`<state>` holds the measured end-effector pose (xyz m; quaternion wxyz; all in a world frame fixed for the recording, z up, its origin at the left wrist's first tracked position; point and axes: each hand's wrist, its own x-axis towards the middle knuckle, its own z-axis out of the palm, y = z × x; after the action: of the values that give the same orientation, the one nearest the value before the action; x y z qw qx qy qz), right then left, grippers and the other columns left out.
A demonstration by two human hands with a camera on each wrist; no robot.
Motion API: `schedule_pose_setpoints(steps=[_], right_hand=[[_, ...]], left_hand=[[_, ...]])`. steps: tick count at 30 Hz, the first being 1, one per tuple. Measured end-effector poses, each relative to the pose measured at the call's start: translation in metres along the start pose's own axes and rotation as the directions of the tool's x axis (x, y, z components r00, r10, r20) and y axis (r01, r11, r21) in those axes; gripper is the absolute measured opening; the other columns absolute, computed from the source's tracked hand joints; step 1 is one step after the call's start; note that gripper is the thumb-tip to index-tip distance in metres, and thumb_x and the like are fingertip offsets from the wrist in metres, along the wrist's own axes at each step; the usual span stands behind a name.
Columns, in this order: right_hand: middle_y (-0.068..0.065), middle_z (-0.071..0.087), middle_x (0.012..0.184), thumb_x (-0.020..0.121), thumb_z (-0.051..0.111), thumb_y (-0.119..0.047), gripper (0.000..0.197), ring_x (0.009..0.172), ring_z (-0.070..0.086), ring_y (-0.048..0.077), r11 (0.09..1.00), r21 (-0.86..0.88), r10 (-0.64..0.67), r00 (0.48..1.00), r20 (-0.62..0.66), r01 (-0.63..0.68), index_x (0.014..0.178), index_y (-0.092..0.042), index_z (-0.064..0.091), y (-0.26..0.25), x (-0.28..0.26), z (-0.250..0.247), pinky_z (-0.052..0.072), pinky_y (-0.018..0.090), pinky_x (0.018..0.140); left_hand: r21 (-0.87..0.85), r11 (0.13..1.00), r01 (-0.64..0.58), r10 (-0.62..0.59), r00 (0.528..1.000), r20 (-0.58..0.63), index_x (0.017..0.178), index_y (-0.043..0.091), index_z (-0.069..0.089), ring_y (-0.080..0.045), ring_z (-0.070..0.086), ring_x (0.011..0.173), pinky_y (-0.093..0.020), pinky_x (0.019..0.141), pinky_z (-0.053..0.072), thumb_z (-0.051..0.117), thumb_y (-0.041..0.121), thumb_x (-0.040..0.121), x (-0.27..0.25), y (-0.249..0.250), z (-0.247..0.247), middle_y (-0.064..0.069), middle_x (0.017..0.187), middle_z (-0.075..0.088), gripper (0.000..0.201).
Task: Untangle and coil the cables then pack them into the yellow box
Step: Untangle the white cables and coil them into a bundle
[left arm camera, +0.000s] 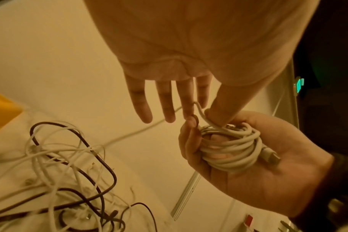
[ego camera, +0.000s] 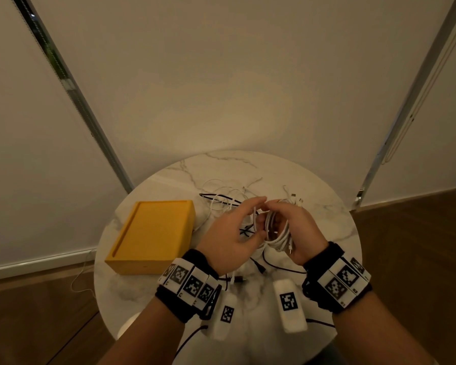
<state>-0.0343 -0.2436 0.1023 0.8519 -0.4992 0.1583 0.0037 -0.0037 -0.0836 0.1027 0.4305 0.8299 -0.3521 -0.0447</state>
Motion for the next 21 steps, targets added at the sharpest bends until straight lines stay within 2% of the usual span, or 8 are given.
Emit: schedule_pose_setpoints(steps=[2, 4, 6, 9, 13, 15, 17, 21], right_hand=[[0.021, 0.064, 0.079, 0.097, 0.056, -0.017, 0.022, 0.062, 0.063, 0.027, 0.999, -0.032, 0.001, 1.0, 0.021, 0.0, 0.09, -0.001, 0.069, 0.002, -0.001, 0.001, 0.051, 0.032, 0.053], [0.026, 0.065, 0.085, 0.098, 0.053, -0.017, 0.025, 0.07, 0.066, 0.032, 0.999, -0.018, 0.037, 0.998, 0.051, -0.036, 0.099, 0.004, 0.068, 0.003, -0.001, 0.001, 0.054, 0.033, 0.057], [0.031, 0.066, 0.096, 0.098, 0.051, -0.018, 0.032, 0.082, 0.066, 0.038, 0.997, -0.021, 0.078, 0.991, 0.107, -0.077, 0.11, 0.008, 0.066, 0.007, 0.0, 0.001, 0.056, 0.038, 0.068], [0.034, 0.065, 0.108, 0.093, 0.052, -0.016, 0.038, 0.096, 0.064, 0.043, 0.992, -0.033, 0.125, 0.975, 0.182, -0.121, 0.12, 0.008, 0.064, 0.012, 0.0, 0.004, 0.051, 0.05, 0.087], [0.031, 0.065, 0.104, 0.095, 0.05, -0.011, 0.036, 0.09, 0.065, 0.039, 0.984, -0.005, 0.178, 0.961, 0.212, -0.181, 0.121, 0.011, 0.062, 0.015, 0.0, 0.006, 0.055, 0.044, 0.078], [0.027, 0.066, 0.095, 0.095, 0.05, -0.009, 0.03, 0.078, 0.066, 0.034, 0.979, -0.007, 0.199, 0.957, 0.213, -0.202, 0.113, 0.009, 0.065, 0.015, 0.0, 0.006, 0.056, 0.038, 0.068], [0.023, 0.066, 0.089, 0.095, 0.049, -0.009, 0.025, 0.071, 0.066, 0.031, 0.976, 0.014, 0.209, 0.958, 0.197, -0.216, 0.106, 0.006, 0.066, 0.015, -0.001, 0.006, 0.056, 0.037, 0.064], [0.024, 0.066, 0.094, 0.097, 0.048, -0.011, 0.033, 0.071, 0.066, 0.03, 0.975, 0.041, 0.205, 0.957, 0.207, -0.218, 0.118, 0.009, 0.064, 0.015, -0.001, 0.009, 0.056, 0.037, 0.066]], left_hand=[[0.041, 0.998, -0.044, 0.042, 0.998, 0.049, 0.149, 0.037, 0.033, 0.003, 0.047, 0.126, -0.012, 0.102, 0.039, 0.064, 0.025, 0.094, 0.001, -0.002, -0.001, 0.014, 0.14, 0.054, 0.064], [0.077, 0.995, -0.058, 0.052, 0.995, 0.08, 0.151, 0.039, 0.027, -0.005, 0.047, 0.13, -0.028, 0.109, 0.041, 0.064, 0.027, 0.093, 0.001, -0.005, -0.003, 0.011, 0.142, 0.052, 0.069], [0.109, 0.992, -0.062, 0.05, 0.992, 0.115, 0.152, 0.041, 0.022, -0.009, 0.044, 0.134, -0.036, 0.111, 0.04, 0.065, 0.029, 0.092, 0.002, -0.007, -0.004, 0.01, 0.146, 0.049, 0.075], [0.177, 0.982, -0.074, 0.047, 0.987, 0.153, 0.153, 0.04, 0.017, -0.01, 0.041, 0.134, -0.037, 0.11, 0.04, 0.069, 0.03, 0.088, 0.003, -0.007, -0.004, 0.01, 0.147, 0.048, 0.084], [0.203, 0.976, -0.079, 0.049, 0.988, 0.149, 0.155, 0.035, 0.019, -0.007, 0.039, 0.136, -0.037, 0.112, 0.038, 0.072, 0.036, 0.083, 0.001, -0.014, -0.006, 0.014, 0.149, 0.044, 0.089], [0.191, 0.979, -0.071, 0.044, 0.989, 0.141, 0.154, 0.032, 0.024, -0.008, 0.039, 0.136, -0.037, 0.112, 0.037, 0.073, 0.041, 0.083, -0.001, -0.019, -0.006, 0.013, 0.149, 0.045, 0.087], [0.152, 0.986, -0.064, 0.043, 0.99, 0.135, 0.152, 0.033, 0.028, -0.006, 0.041, 0.135, -0.038, 0.112, 0.038, 0.072, 0.047, 0.083, -0.003, -0.023, -0.005, 0.014, 0.147, 0.047, 0.083], [0.133, 0.99, -0.038, 0.02, 0.992, 0.128, 0.15, 0.042, 0.027, -0.005, 0.044, 0.132, -0.037, 0.109, 0.041, 0.069, 0.052, 0.082, -0.005, -0.026, -0.004, 0.016, 0.144, 0.049, 0.081]])
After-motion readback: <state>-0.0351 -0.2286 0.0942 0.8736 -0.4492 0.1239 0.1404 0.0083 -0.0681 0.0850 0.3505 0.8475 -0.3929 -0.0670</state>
